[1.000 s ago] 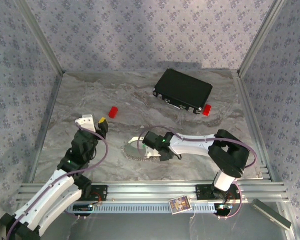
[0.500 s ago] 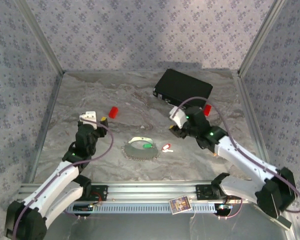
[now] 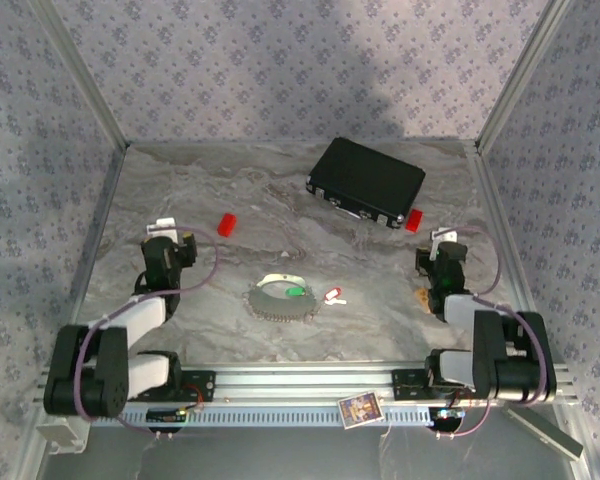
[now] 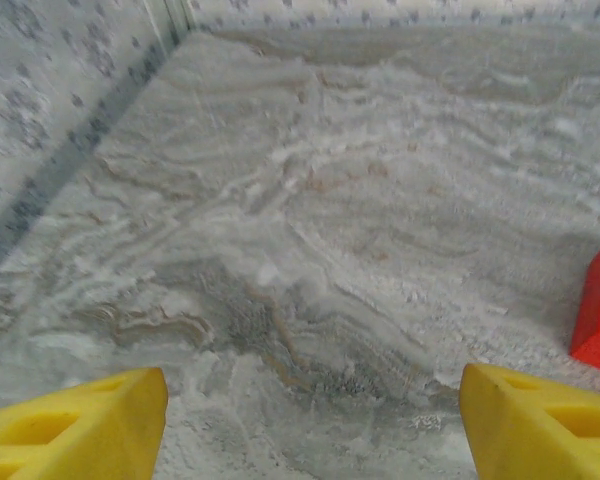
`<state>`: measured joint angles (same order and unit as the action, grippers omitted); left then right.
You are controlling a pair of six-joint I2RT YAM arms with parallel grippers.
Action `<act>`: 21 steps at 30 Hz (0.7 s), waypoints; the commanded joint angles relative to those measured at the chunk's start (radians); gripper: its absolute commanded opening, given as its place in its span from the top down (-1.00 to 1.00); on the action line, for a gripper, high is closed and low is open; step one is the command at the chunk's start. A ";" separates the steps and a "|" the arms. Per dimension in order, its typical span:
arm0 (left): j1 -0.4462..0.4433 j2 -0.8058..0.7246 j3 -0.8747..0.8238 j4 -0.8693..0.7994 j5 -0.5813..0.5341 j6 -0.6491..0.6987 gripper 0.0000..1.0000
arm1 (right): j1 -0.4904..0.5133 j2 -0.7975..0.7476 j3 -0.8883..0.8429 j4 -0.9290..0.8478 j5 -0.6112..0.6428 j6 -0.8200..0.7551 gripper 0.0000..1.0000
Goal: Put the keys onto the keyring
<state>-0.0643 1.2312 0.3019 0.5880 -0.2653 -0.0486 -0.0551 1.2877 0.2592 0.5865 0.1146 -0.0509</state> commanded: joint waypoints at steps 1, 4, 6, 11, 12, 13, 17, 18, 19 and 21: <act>0.026 0.082 0.013 0.201 0.135 0.035 -0.51 | -0.019 0.070 0.046 0.239 -0.195 0.029 -0.09; 0.032 0.171 0.044 0.240 0.186 0.067 -0.52 | -0.014 0.206 0.049 0.349 -0.223 0.018 -0.09; 0.034 0.284 0.040 0.341 0.237 0.091 -0.52 | -0.016 0.239 0.089 0.314 -0.220 0.026 -0.09; 0.062 0.307 0.098 0.257 0.161 0.026 -0.99 | 0.004 0.238 0.132 0.228 -0.149 0.022 -0.16; 0.050 0.299 0.102 0.237 0.127 0.026 -0.99 | 0.005 0.232 0.137 0.206 -0.146 0.020 -0.19; 0.044 0.304 0.092 0.266 0.123 0.033 -0.99 | 0.006 0.236 0.135 0.214 -0.146 0.021 -0.21; 0.050 0.302 0.104 0.240 0.140 0.030 -0.99 | 0.006 0.234 0.137 0.208 -0.146 0.020 -0.27; 0.052 0.304 0.105 0.241 0.146 0.029 -0.99 | 0.006 0.236 0.135 0.214 -0.145 0.020 -0.27; 0.061 0.305 0.110 0.231 0.167 0.025 -0.99 | 0.006 0.234 0.138 0.209 -0.145 0.020 -0.29; 0.069 0.308 0.119 0.217 0.187 0.023 -0.99 | 0.005 0.235 0.137 0.210 -0.146 0.021 -0.32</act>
<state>-0.0093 1.5455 0.3901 0.8055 -0.1146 -0.0090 -0.0525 1.5234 0.3798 0.7925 -0.0418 -0.0402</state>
